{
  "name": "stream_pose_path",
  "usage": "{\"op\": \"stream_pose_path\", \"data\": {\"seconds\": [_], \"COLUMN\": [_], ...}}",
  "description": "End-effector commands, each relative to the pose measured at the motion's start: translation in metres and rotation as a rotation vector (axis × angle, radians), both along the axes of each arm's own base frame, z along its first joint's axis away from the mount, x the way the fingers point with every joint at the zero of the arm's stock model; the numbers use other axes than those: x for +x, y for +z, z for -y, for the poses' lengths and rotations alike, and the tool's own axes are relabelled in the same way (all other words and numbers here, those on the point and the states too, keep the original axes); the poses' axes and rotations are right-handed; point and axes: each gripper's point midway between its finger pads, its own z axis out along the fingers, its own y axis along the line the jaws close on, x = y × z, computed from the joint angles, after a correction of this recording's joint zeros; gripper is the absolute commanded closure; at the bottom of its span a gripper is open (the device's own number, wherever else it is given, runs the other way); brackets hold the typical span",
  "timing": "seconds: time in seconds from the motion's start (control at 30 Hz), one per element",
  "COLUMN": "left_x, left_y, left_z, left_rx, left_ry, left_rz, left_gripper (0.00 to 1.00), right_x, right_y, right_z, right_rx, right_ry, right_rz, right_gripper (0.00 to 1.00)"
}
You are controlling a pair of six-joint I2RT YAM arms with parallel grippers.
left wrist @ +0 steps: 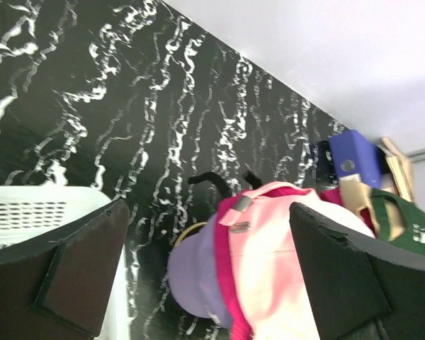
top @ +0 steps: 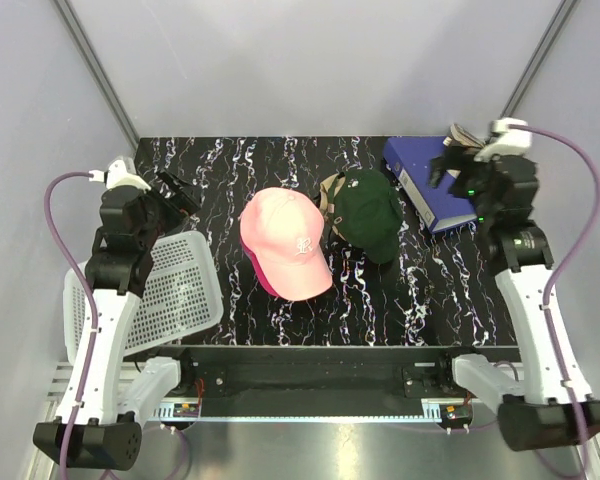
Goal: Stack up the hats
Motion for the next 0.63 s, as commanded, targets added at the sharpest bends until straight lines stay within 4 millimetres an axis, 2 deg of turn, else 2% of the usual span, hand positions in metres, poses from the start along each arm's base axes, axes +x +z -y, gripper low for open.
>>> {"op": "stream_pose_path", "data": {"seconds": [0.0, 0.03, 0.1, 0.13, 0.2, 0.33, 0.6], "left_x": [-0.001, -0.002, -0.004, -0.005, -0.007, -0.009, -0.009], "left_y": [0.003, 0.001, 0.000, 0.000, 0.001, 0.005, 0.009], "left_z": [-0.015, -0.016, -0.019, -0.021, -0.027, -0.034, -0.043], "left_rx": [0.097, 0.102, 0.114, 0.117, 0.126, 0.156, 0.189], "left_ry": [0.034, 0.037, 0.053, 0.063, 0.096, 0.119, 0.159], "left_rz": [0.010, 0.004, 0.005, 0.006, 0.013, 0.022, 0.060], "left_gripper": [0.01, 0.01, 0.01, 0.01, 0.01, 0.01, 0.01], "right_x": [0.004, 0.004, 0.004, 0.003, 0.003, 0.007, 0.007], "right_y": [-0.028, -0.040, -0.046, -0.054, -0.056, -0.074, -0.083], "right_z": [0.040, 0.048, 0.067, 0.071, 0.080, 0.082, 0.091], "right_rx": [0.317, 0.336, 0.328, 0.325, 0.332, 0.377, 0.361], "right_ry": [-0.025, -0.057, -0.140, -0.160, -0.204, -0.229, -0.269], "right_rz": [-0.067, -0.083, -0.074, -0.081, -0.064, -0.077, -0.042], "right_gripper": [0.00, 0.00, 0.00, 0.00, 0.00, 0.00, 0.00]}}
